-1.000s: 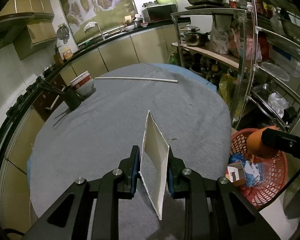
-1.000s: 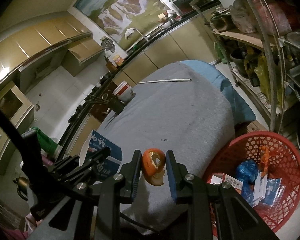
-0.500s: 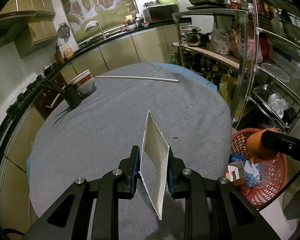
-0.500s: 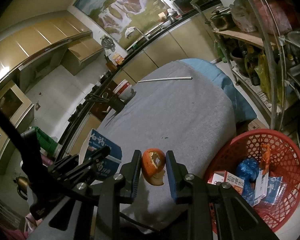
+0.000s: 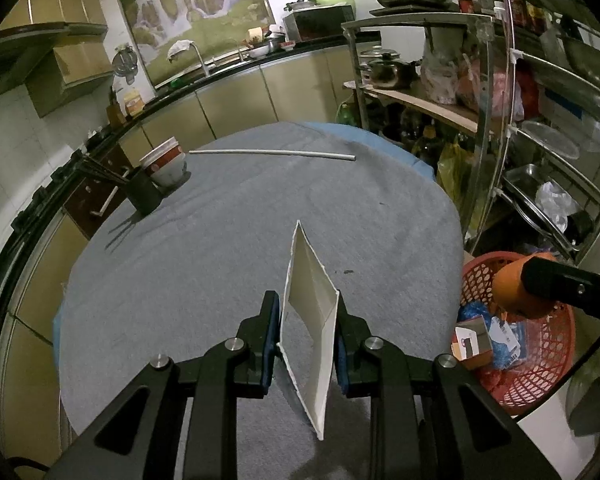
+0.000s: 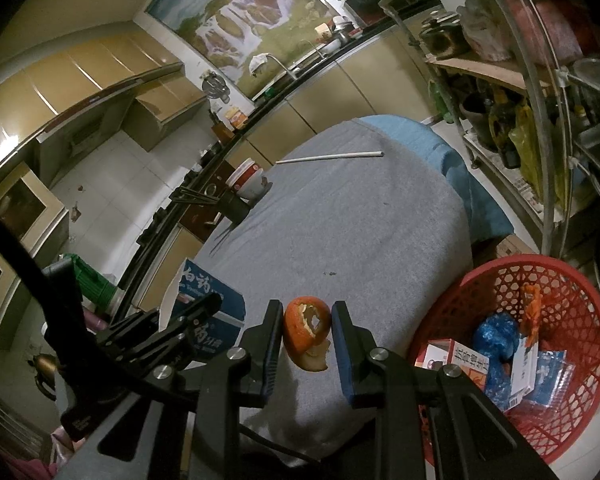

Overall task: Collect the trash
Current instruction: 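Bring both held items over the red basket and lower them, then open both tools to drop the toothpaste box and orange peel into the basket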

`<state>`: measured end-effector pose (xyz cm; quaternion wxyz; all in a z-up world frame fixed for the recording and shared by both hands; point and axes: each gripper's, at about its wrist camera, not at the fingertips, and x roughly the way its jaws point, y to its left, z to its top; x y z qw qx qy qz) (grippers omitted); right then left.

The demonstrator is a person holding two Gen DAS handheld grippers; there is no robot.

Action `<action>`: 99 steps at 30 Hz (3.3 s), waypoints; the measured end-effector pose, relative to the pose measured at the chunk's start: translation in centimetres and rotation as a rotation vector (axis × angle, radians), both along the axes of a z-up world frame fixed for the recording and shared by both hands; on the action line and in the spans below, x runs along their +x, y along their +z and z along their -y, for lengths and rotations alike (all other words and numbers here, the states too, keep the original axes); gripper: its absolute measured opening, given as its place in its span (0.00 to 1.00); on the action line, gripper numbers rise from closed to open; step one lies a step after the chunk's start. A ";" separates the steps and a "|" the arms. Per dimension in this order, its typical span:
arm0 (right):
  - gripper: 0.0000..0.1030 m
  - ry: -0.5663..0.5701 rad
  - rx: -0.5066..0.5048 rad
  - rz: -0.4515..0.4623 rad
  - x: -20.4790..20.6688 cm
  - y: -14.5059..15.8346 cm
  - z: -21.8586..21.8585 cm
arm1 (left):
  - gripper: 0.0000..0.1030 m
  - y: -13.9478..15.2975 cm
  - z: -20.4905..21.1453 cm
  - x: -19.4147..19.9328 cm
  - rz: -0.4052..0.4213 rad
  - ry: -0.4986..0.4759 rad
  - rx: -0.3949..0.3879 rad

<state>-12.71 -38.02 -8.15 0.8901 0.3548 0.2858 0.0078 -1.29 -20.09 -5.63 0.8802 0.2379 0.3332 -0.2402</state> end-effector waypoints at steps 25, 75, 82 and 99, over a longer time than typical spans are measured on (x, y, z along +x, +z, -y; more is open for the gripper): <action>0.26 -0.091 0.051 -0.008 -2.9 -1.3 3.5 | 0.25 -0.3 2.5 -1.3 -0.049 -0.104 0.011; 0.26 -0.295 0.059 -0.144 -9.9 -4.5 7.7 | 0.28 -4.5 10.1 -8.1 -0.273 -0.446 -0.023; 0.26 -0.294 0.053 -0.145 -9.8 -4.4 7.7 | 0.28 -4.4 9.9 -8.1 -0.271 -0.445 -0.031; 0.27 -0.294 0.047 -0.137 -9.3 -4.1 7.3 | 0.31 -4.2 9.7 -8.1 -0.270 -0.445 -0.041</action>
